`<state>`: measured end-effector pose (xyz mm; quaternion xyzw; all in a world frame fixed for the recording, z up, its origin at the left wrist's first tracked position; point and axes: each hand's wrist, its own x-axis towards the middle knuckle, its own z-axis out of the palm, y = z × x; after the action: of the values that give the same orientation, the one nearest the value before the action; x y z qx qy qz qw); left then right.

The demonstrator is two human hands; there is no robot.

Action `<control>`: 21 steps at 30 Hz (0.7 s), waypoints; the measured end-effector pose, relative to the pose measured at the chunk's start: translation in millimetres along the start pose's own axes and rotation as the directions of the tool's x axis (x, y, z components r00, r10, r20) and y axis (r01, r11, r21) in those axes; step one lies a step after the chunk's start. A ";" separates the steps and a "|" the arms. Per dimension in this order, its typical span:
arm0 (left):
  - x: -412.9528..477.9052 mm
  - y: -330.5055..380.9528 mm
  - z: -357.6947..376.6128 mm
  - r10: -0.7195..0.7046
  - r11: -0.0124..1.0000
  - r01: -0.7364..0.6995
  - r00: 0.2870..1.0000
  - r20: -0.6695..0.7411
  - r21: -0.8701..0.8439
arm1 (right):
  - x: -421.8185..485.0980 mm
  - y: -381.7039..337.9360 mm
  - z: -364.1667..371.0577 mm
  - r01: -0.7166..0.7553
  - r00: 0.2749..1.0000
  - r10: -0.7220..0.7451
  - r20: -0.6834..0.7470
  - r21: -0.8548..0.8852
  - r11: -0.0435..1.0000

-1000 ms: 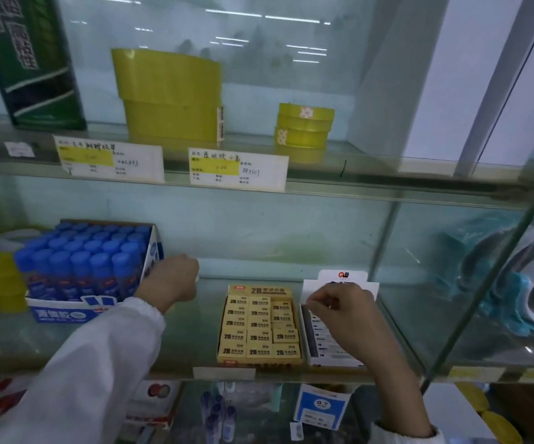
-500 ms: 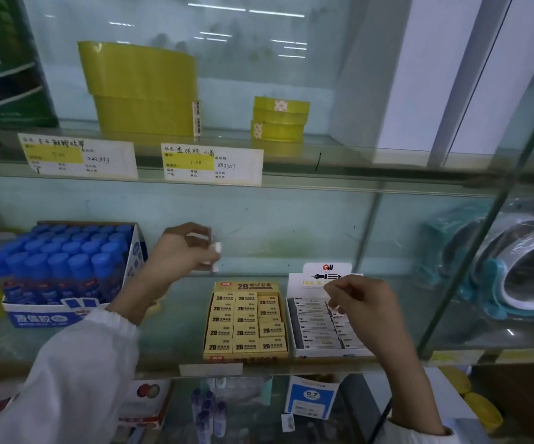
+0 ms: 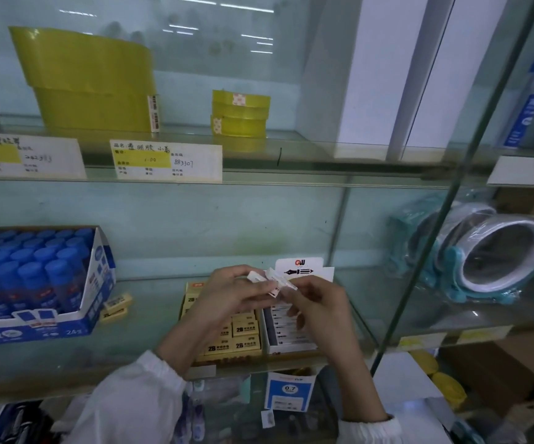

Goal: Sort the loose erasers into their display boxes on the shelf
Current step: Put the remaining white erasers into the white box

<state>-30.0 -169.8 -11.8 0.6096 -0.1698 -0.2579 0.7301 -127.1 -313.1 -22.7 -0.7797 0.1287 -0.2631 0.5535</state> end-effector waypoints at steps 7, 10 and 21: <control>0.3 -14.4 -9.7 0.039 0.999 -0.040 0.999 -0.025 -0.004 | 1.5 6.7 -15.0 -0.112 0.993 0.120 -0.019 0.247 0.962; 3.7 -17.0 -9.1 0.029 0.999 -0.030 0.998 -0.052 -0.017 | 1.7 7.9 -19.2 -0.131 0.990 0.139 -0.012 0.269 0.954; 7.8 -19.4 -3.0 0.084 0.995 -0.084 0.996 -0.009 0.054 | 1.4 4.0 -26.1 -0.093 0.992 0.100 -0.076 0.088 0.992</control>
<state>-25.3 -174.3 -31.8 0.6228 -0.1979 -0.2187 0.7247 -140.0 -336.0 -19.5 -0.7373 0.1772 -0.2725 0.5922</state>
